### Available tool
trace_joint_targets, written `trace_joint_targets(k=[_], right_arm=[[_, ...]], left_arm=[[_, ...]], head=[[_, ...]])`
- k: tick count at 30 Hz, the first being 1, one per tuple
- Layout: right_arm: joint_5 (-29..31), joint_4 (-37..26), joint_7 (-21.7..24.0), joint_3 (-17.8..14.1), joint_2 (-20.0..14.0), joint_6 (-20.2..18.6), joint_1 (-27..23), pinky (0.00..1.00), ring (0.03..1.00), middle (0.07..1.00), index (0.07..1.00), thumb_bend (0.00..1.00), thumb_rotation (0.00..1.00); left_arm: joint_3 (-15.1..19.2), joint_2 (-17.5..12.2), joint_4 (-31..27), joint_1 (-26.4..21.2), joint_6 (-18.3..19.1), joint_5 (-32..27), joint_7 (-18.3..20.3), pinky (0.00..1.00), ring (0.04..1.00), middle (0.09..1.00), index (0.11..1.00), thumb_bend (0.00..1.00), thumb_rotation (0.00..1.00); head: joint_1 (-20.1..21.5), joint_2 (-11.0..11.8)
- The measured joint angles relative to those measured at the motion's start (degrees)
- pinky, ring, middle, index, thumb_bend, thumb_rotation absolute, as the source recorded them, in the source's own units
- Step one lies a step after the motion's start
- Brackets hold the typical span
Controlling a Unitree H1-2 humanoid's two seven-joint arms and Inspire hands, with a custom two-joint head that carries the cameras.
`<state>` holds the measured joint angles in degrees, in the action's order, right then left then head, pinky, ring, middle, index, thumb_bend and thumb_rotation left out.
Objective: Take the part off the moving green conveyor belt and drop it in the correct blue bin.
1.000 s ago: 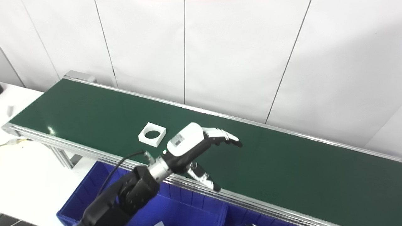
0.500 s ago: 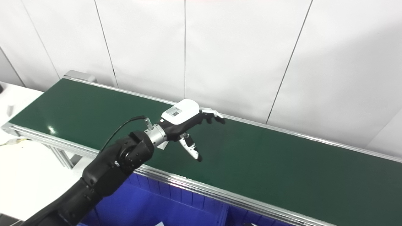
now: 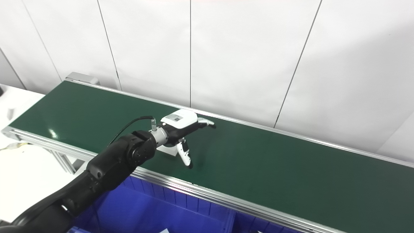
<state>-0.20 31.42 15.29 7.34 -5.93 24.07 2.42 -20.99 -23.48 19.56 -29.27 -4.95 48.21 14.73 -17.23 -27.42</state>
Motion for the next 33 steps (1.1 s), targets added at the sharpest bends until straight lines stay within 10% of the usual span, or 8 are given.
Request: trace_joint_targets(k=[33], right_arm=[[-0.22,-1.71,-0.98,0.85,-0.02,0.01,1.17,0.61,0.691,0.765,0.735,0.88,0.21]], left_arm=[[-6.51,0.01,7.71,-2.63,0.01,7.53,-7.11,0.92,0.928,0.908,0.855,1.00,0.27]], head=[[1.40,-0.97]])
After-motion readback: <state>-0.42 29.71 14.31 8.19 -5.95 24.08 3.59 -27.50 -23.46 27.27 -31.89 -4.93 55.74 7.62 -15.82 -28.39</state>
